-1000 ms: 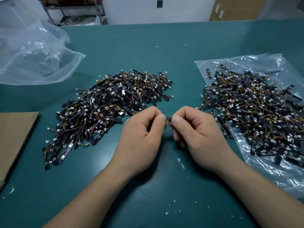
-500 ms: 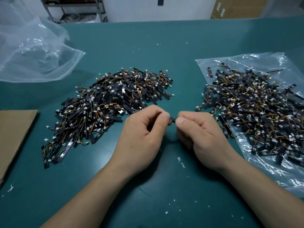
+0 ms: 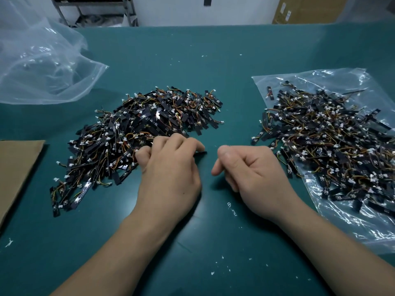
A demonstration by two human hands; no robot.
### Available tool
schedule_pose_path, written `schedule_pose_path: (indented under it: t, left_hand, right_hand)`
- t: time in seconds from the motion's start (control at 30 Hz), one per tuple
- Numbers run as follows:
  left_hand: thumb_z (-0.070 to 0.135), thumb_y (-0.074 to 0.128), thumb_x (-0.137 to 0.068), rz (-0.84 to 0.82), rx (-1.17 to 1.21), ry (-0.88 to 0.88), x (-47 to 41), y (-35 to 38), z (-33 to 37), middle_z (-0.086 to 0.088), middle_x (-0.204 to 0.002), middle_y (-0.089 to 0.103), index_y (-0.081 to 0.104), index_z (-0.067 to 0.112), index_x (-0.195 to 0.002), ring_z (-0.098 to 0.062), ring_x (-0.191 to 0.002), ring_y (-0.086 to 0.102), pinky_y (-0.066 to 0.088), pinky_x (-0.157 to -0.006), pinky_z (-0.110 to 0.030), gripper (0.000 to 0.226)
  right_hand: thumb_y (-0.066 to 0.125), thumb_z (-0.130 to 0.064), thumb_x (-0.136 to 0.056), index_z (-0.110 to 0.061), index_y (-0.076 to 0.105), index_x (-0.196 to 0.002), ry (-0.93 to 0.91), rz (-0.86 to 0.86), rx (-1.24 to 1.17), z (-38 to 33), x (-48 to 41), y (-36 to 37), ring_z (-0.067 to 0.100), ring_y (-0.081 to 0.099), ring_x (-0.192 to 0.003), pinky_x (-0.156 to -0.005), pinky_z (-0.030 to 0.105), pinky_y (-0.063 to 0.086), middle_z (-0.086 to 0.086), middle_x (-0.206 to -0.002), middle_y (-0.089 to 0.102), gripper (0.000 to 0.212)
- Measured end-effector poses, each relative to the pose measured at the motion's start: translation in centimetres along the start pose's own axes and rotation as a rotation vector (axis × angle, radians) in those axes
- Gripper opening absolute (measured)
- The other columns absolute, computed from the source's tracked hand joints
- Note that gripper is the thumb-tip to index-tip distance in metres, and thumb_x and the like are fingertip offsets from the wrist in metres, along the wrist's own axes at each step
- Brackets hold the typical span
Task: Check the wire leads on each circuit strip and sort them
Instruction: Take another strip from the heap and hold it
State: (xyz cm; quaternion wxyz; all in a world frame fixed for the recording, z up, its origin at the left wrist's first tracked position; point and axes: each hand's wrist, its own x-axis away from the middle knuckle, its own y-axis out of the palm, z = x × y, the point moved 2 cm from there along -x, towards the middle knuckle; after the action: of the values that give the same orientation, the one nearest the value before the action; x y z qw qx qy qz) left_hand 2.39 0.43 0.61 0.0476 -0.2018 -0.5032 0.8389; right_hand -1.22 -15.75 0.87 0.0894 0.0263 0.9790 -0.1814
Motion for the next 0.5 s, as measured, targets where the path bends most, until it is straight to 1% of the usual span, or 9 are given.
schedule_pose_path:
  t: [0.1,0.17,0.2,0.23,0.3,0.33,0.4,0.43,0.5]
  left_hand:
    - [0.013,0.054,-0.094,0.016,0.057,-0.008,0.0,0.1,-0.1,0.017,-0.098,0.059,0.063,0.036,-0.107,-0.016,-0.099,0.053,0.015,-0.079,-0.032,0.028]
    - [0.008,0.057,-0.095,0.032,0.124,0.005,-0.1,0.2,-0.1,0.016,-0.097,0.060,0.064,0.034,-0.107,-0.014,-0.098,0.055,0.017,-0.080,-0.031,0.030]
    - [0.005,0.059,-0.096,0.042,0.177,0.019,-0.2,0.2,0.0,0.016,-0.097,0.061,0.065,0.033,-0.107,-0.014,-0.098,0.057,0.022,-0.083,-0.032,0.031]
    - [0.003,0.061,-0.095,0.057,0.246,0.044,-0.3,0.2,0.1,0.015,-0.098,0.062,0.066,0.030,-0.107,-0.014,-0.098,0.059,0.030,-0.088,-0.036,0.030]
    - [0.001,0.062,-0.095,0.098,0.402,0.110,-0.4,0.0,0.2,0.013,-0.099,0.064,0.069,0.023,-0.107,-0.014,-0.097,0.064,0.047,-0.089,-0.051,0.027]
    - [0.001,0.061,-0.094,0.116,0.459,0.141,-0.4,-0.1,0.4,0.012,-0.099,0.066,0.070,0.021,-0.107,-0.013,-0.097,0.065,0.050,-0.087,-0.054,0.025]
    - [0.001,0.061,-0.093,0.119,0.513,0.199,-0.3,-0.3,0.7,0.013,-0.100,0.067,0.072,0.020,-0.107,-0.012,-0.098,0.065,0.051,-0.085,-0.055,0.026]
    - [-0.001,0.062,-0.092,0.113,0.513,0.222,-0.2,-0.3,0.9,0.013,-0.099,0.067,0.072,0.021,-0.107,-0.012,-0.097,0.065,0.050,-0.084,-0.055,0.028]
    - [-0.002,0.063,-0.092,0.123,0.488,0.261,-0.1,-0.4,1.2,0.014,-0.097,0.067,0.071,0.022,-0.106,-0.011,-0.095,0.064,0.048,-0.082,-0.056,0.029]
  right_hand:
    - [0.055,-0.044,-0.098,-0.025,0.070,-0.076,-0.021,0.046,0.057,0.0,-0.1,-0.2,0.021,0.046,-0.051,-0.053,0.035,0.039,0.009,-0.054,0.052,0.033]
    - [0.061,-0.035,-0.096,-0.024,0.070,-0.089,0.002,0.095,0.031,0.2,-0.2,-0.3,0.026,0.048,-0.054,-0.055,0.036,0.040,0.008,-0.057,0.052,0.016]
    - [0.062,-0.033,-0.094,-0.025,0.069,-0.096,0.019,0.103,0.022,0.3,-0.2,-0.3,0.028,0.048,-0.055,-0.056,0.036,0.040,0.008,-0.057,0.051,0.011]
    - [0.062,-0.033,-0.094,-0.027,0.067,-0.104,0.030,0.105,0.017,0.5,-0.3,-0.2,0.026,0.047,-0.054,-0.056,0.034,0.039,0.005,-0.056,0.049,0.013]
    - [0.063,-0.033,-0.093,-0.028,0.064,-0.113,0.038,0.090,0.014,0.7,-0.3,-0.1,0.014,0.043,-0.052,-0.055,0.028,0.038,-0.001,-0.056,0.048,0.021]
    - [0.063,-0.034,-0.093,-0.028,0.064,-0.113,0.034,0.072,0.020,0.5,-0.3,0.0,0.013,0.043,-0.051,-0.054,0.028,0.038,0.000,-0.057,0.050,0.021]
    - [0.061,-0.035,-0.096,-0.028,0.067,-0.100,0.005,0.033,0.061,0.2,-0.2,0.0,0.020,0.048,-0.051,-0.053,0.033,0.041,0.005,-0.059,0.058,0.010]
    - [0.059,-0.036,-0.098,-0.028,0.066,-0.092,-0.016,0.033,0.079,0.1,-0.1,-0.1,0.018,0.051,-0.052,-0.054,0.033,0.043,0.005,-0.060,0.061,0.012]
    - [0.051,-0.041,-0.101,-0.025,0.062,-0.081,-0.030,0.053,0.069,0.0,-0.1,-0.2,0.010,0.053,-0.052,-0.056,0.025,0.041,-0.001,-0.061,0.064,0.028]
